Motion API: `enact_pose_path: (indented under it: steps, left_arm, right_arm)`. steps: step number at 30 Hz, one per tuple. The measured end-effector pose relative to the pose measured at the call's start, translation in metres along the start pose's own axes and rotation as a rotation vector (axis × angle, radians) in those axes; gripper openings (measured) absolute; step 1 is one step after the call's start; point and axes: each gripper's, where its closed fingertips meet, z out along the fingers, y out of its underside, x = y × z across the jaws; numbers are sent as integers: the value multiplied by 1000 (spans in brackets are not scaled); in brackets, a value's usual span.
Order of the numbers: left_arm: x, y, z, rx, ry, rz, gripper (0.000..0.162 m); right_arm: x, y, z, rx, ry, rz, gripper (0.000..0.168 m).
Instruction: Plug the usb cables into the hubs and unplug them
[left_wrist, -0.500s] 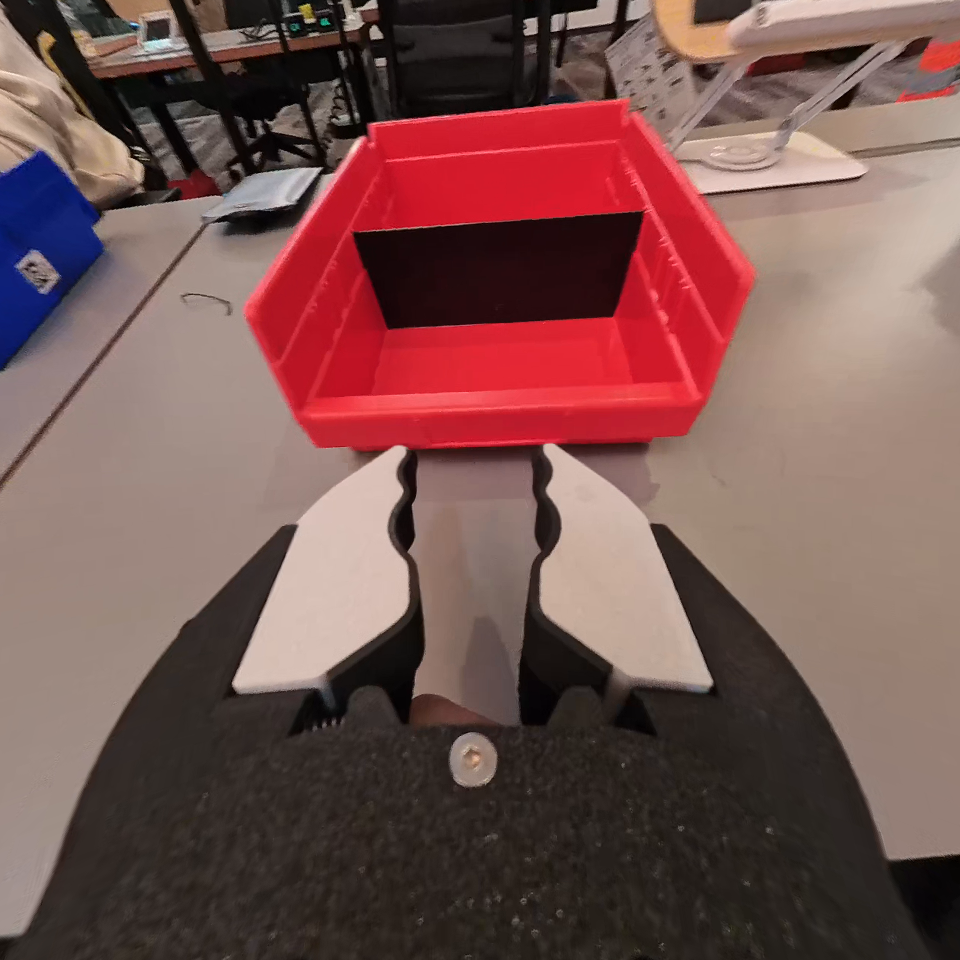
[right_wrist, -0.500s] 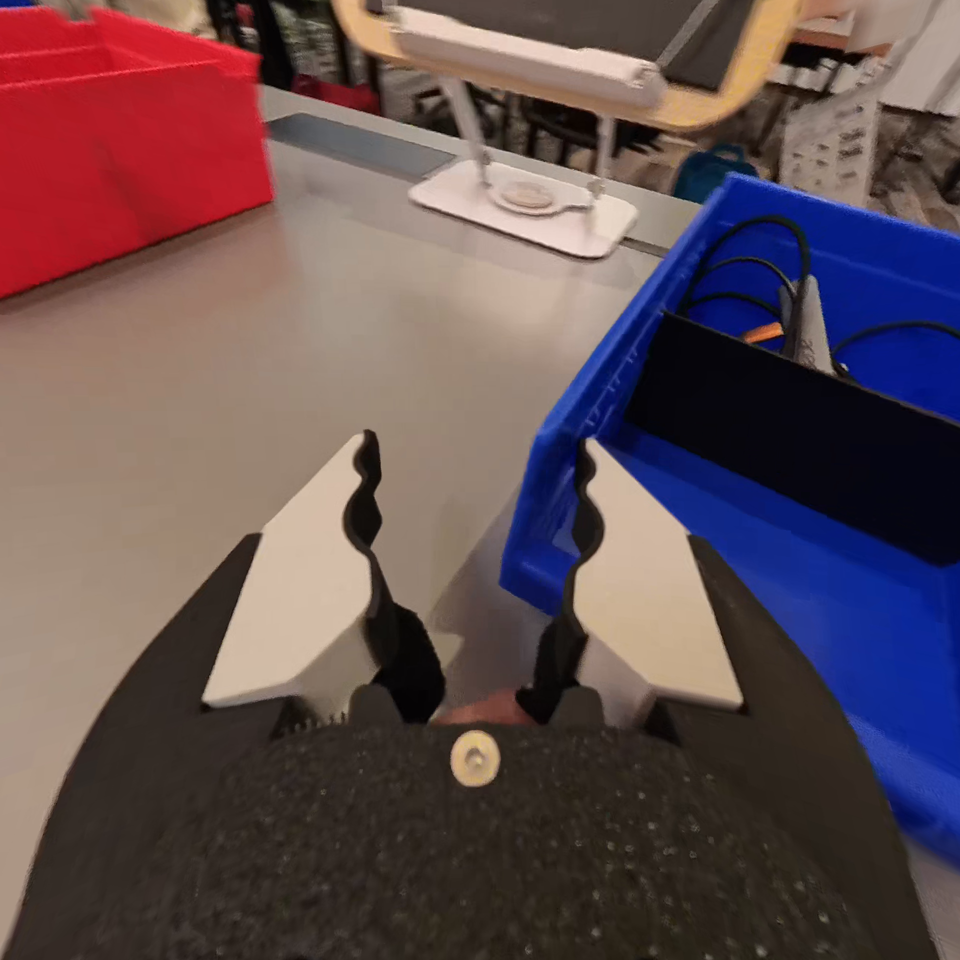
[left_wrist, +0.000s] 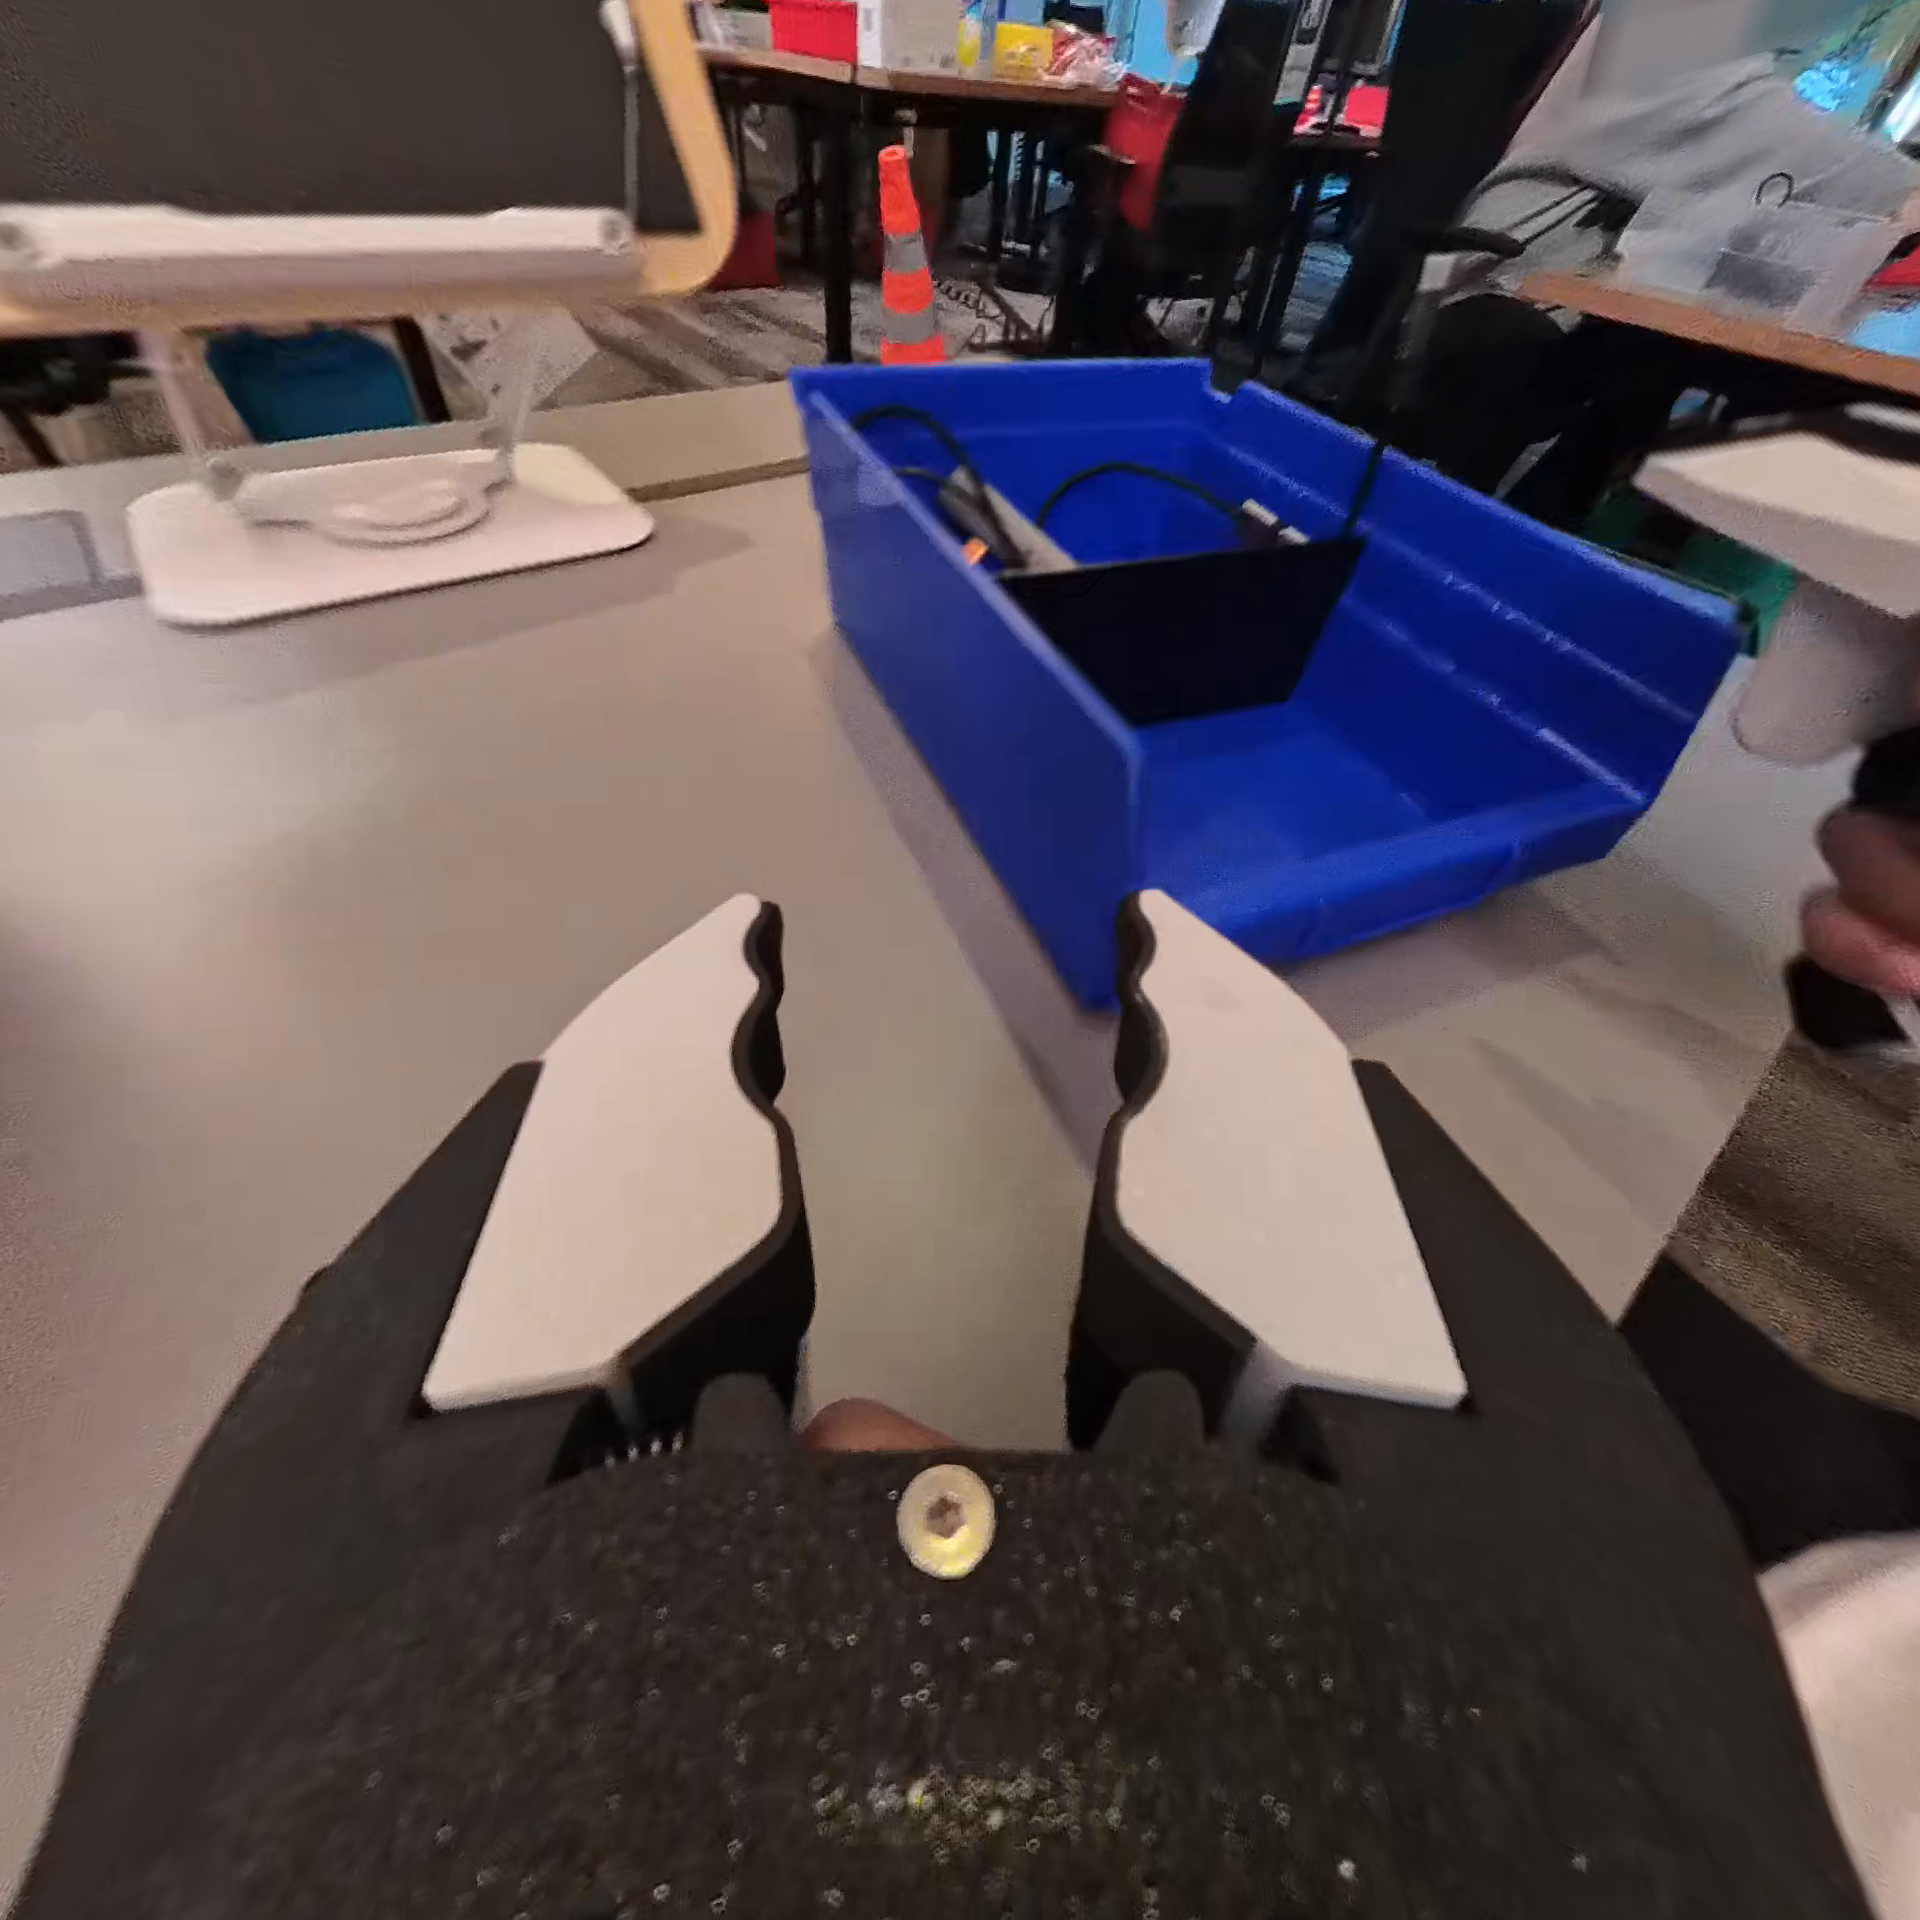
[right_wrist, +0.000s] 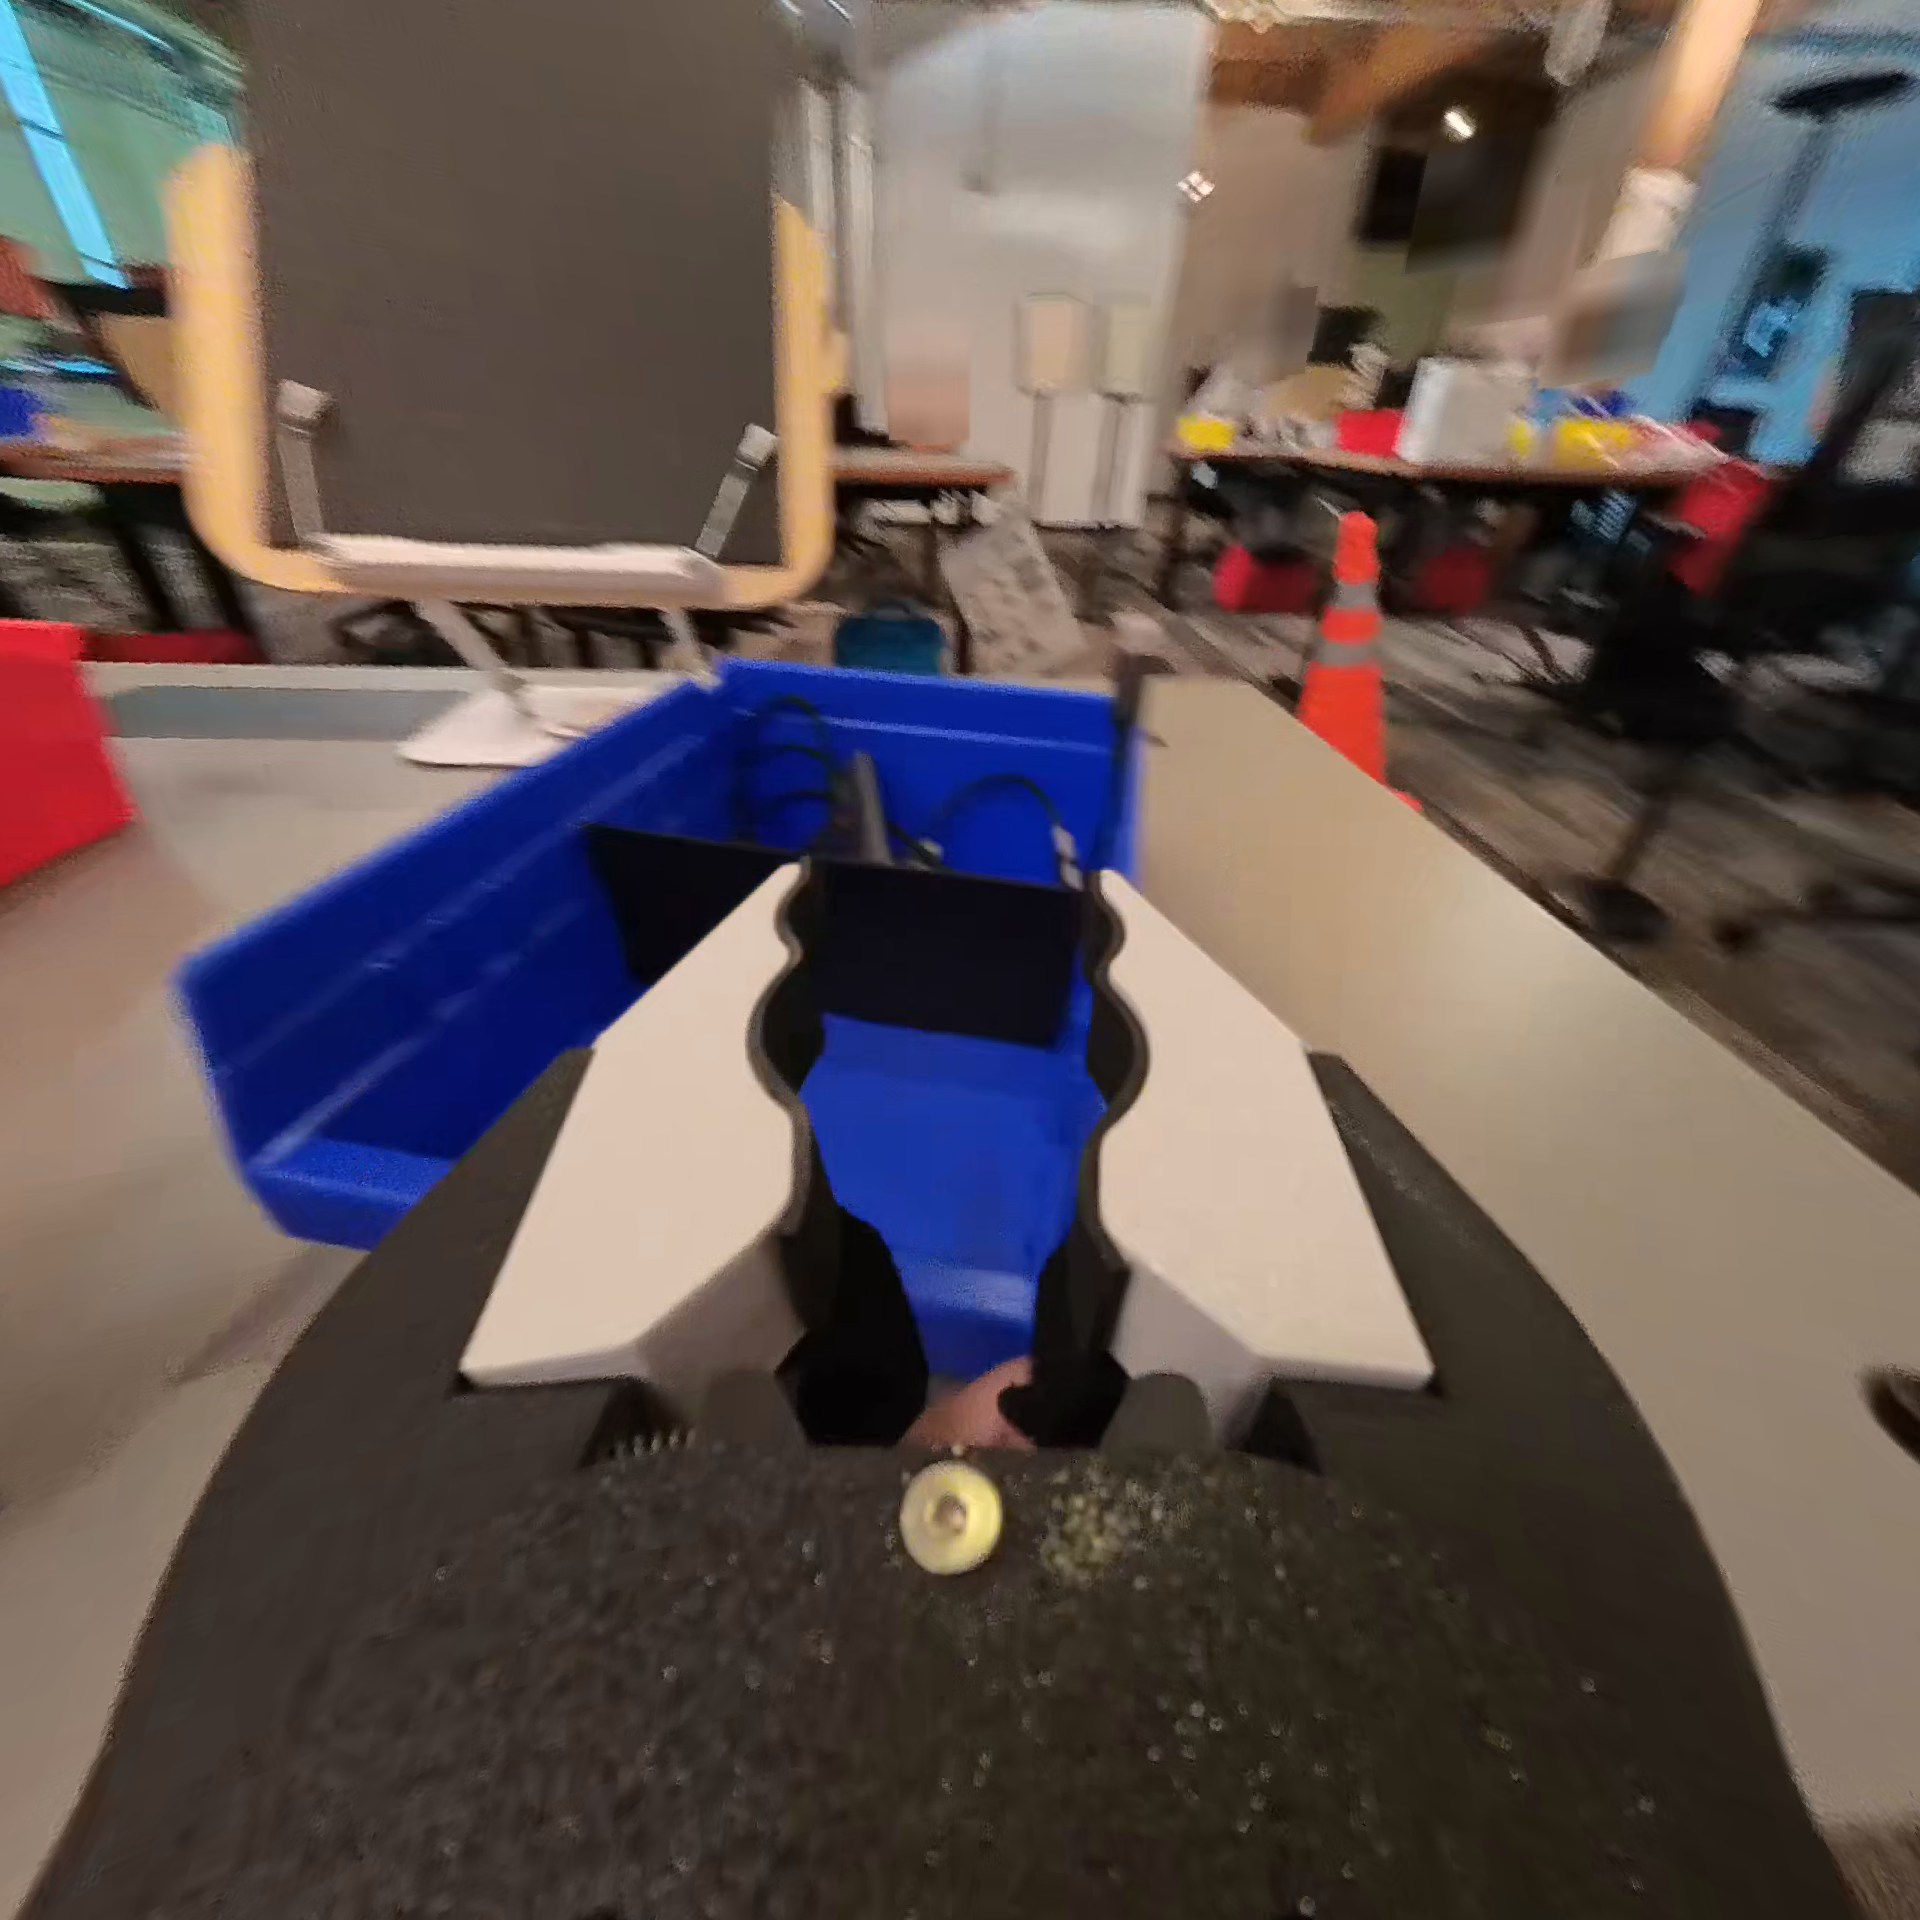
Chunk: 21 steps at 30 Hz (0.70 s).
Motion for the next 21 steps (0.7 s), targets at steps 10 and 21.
enact_pose_path:
  steps: [10, 21]
  left_arm:
    - [34, 17, 81, -118, 8, 135, 21]
    - [-25, -7, 36, -52, -183, 116, 6]
  right_arm:
    - [29, 88, 14, -365, 67, 104, 7]
    - [-37, 37, 29, -153, 47, -6, 2]
